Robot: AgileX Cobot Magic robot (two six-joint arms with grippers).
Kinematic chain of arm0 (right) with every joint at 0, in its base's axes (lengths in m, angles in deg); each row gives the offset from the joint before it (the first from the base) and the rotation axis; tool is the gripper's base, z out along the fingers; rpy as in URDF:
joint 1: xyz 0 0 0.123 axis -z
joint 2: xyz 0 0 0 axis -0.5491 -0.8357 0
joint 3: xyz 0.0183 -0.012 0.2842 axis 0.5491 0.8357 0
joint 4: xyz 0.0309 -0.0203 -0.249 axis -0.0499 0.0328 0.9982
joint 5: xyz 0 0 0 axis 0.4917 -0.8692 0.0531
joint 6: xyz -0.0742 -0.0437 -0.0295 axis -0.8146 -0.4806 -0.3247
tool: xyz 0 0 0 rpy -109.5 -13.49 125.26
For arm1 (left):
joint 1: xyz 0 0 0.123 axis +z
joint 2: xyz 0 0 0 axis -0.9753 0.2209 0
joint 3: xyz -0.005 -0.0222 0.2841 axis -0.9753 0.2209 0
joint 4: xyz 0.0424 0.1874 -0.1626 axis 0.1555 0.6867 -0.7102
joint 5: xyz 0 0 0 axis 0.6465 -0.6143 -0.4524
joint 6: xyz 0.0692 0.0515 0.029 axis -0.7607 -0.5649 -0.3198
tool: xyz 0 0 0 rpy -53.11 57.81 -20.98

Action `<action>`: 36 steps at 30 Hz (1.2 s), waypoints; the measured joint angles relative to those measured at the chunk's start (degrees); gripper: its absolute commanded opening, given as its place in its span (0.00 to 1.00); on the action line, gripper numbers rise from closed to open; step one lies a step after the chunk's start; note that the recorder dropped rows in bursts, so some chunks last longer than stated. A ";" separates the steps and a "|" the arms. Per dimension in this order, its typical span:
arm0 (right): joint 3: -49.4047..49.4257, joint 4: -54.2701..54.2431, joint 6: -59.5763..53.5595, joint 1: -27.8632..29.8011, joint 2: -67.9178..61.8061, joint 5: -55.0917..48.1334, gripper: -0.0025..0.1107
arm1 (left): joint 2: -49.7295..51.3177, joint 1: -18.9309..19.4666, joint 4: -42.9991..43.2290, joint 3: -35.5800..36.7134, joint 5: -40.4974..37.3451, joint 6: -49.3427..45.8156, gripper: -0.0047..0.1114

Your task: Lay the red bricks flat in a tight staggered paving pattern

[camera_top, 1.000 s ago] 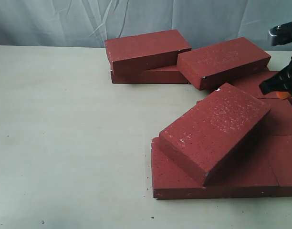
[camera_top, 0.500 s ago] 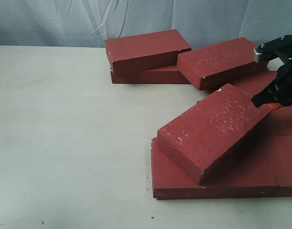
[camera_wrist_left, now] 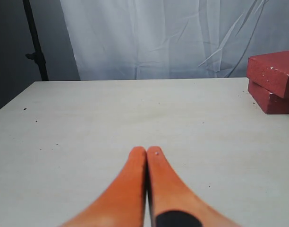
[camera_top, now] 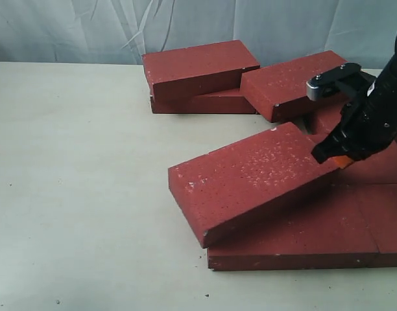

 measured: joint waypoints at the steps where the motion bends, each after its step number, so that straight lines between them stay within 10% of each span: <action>1: 0.00 -0.77 0.00 -0.16 0.12 -0.27 0.02 | 0.00 0.00 0.00 0.00 0.00 0.00 0.04; 25: 0.00 -17.08 -5.00 -3.83 18.10 -18.37 0.02 | 0.00 0.00 0.00 0.00 0.00 0.00 0.04; 36: 1.02 -13.69 -12.09 -23.76 12.51 -18.94 0.02 | 0.00 0.00 0.00 0.00 0.00 0.00 0.04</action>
